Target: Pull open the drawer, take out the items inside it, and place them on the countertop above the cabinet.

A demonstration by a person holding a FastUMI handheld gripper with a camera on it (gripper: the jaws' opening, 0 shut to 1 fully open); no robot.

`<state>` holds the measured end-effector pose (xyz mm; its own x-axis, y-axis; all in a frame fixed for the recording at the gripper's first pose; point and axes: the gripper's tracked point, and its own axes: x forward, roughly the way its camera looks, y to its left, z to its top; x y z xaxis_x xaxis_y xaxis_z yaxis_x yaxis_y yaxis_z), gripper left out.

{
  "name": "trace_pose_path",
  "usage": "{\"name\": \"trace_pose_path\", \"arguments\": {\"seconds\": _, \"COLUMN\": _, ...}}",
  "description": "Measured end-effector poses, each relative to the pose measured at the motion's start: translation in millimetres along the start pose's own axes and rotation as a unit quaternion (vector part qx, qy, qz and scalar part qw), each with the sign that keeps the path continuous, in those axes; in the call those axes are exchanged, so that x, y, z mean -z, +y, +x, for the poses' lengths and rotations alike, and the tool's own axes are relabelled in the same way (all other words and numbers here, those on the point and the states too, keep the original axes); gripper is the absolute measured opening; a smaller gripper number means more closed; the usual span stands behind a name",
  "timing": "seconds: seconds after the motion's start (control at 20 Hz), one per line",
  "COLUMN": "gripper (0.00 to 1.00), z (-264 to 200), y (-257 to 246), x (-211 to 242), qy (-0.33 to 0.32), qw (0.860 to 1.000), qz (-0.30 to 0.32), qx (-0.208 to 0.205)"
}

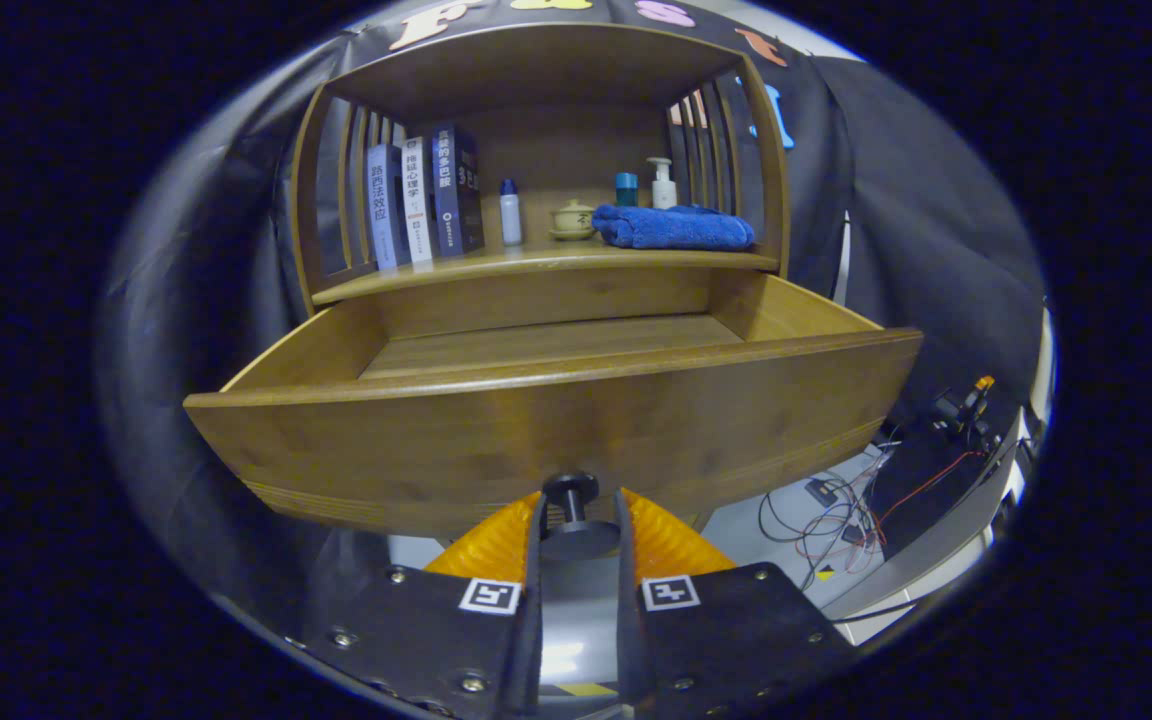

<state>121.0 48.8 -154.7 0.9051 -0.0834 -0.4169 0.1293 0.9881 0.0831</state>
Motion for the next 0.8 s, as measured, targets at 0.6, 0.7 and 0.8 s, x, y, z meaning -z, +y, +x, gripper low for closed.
{"name": "trace_pose_path", "arguments": {"seconds": 0.6, "gripper": 0.47, "z": -34, "y": 12, "x": -60, "qy": -0.105, "qw": 0.994, "qz": 0.026, "qx": -0.027}}
{"name": "trace_pose_path", "arguments": {"seconds": 0.7, "gripper": 0.47, "z": -53, "y": 10, "x": -97, "qy": -0.143, "qw": 0.989, "qz": 0.031, "qx": -0.017}}
{"name": "trace_pose_path", "arguments": {"seconds": 0.8, "gripper": 0.47, "z": -51, "y": 9, "x": -130, "qy": -0.137, "qw": 0.991, "qz": 0.015, "qx": -0.005}}
